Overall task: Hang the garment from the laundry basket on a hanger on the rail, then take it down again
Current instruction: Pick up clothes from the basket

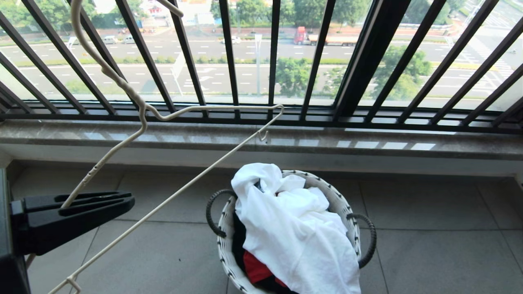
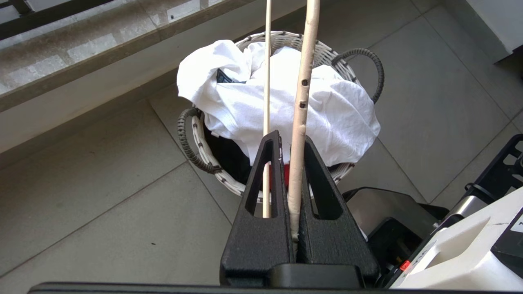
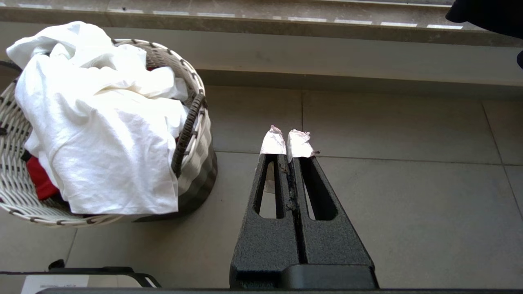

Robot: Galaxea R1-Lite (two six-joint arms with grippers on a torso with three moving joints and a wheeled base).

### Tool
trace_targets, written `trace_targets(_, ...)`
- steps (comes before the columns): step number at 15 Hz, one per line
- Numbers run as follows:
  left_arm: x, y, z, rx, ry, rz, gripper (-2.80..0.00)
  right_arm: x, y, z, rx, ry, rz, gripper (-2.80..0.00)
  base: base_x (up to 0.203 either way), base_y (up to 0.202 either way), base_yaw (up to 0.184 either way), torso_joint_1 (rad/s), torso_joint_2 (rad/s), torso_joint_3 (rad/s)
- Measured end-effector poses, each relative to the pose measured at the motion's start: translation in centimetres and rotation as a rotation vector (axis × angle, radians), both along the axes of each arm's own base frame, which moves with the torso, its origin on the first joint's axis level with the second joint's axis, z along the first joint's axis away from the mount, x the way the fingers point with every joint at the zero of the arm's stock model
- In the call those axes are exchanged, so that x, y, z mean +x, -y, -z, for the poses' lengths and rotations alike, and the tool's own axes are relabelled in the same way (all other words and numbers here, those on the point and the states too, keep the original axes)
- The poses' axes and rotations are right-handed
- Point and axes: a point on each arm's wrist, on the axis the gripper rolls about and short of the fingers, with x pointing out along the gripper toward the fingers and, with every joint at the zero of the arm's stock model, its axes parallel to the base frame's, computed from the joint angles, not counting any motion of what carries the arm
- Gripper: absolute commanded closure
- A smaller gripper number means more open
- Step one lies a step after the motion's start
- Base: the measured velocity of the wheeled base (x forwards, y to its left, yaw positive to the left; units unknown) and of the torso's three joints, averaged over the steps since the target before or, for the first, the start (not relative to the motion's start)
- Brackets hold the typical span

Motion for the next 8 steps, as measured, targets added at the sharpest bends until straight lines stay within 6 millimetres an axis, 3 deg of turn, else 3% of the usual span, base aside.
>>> trace_targets(4,-0.4,-0.3,-0.3,-0.013,0.016,-0.002,0.0,2.0,0.0,-3.7,0.001,-0.105,-0.003,0.0,0.0,0.0,0.0,0.0,0.0,0.0)
trace_targets(8,-0.8,-0.8,-0.5,-0.026,0.034,-0.004,0.0,5.8,-0.1,-9.6,0.002,-0.179,-0.015,0.0,0.0,0.0,0.0,0.0,0.0,0.0)
